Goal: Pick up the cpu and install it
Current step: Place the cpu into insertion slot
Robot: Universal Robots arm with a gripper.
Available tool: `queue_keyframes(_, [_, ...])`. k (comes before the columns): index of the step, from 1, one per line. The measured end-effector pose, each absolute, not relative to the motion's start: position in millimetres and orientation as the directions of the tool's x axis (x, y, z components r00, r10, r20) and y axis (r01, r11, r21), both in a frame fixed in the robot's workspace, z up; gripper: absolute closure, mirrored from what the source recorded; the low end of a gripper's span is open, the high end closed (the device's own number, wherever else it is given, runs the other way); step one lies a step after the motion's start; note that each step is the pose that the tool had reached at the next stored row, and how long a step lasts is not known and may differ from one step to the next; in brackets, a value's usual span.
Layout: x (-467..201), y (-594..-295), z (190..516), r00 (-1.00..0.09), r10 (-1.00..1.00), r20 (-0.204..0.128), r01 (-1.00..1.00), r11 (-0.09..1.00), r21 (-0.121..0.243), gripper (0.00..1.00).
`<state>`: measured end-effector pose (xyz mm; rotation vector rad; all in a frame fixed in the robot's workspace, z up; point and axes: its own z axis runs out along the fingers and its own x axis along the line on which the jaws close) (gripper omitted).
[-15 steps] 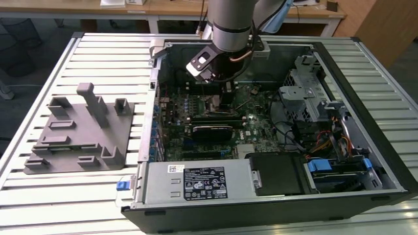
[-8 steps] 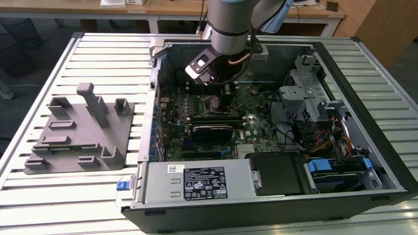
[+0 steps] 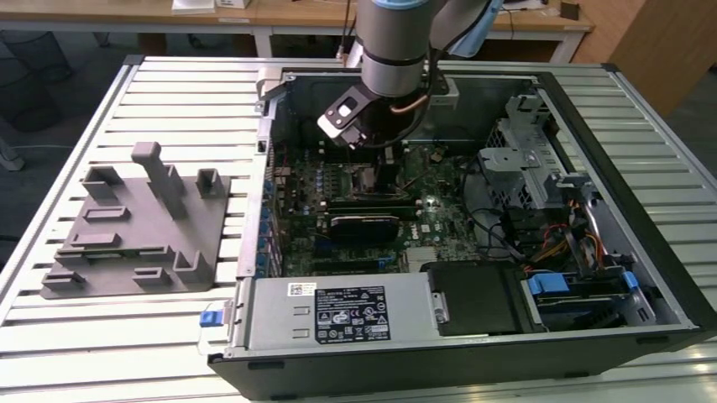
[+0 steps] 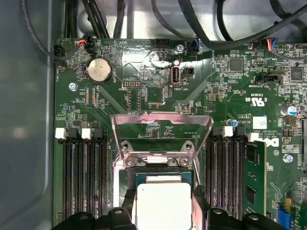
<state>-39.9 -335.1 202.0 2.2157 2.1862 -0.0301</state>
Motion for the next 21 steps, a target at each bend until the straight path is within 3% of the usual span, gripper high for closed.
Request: queue_keyframes(21, [-39.9,-331.3,194.8,0.015,0.999,-0.03,1.0,-0.015,0.007,0.46])
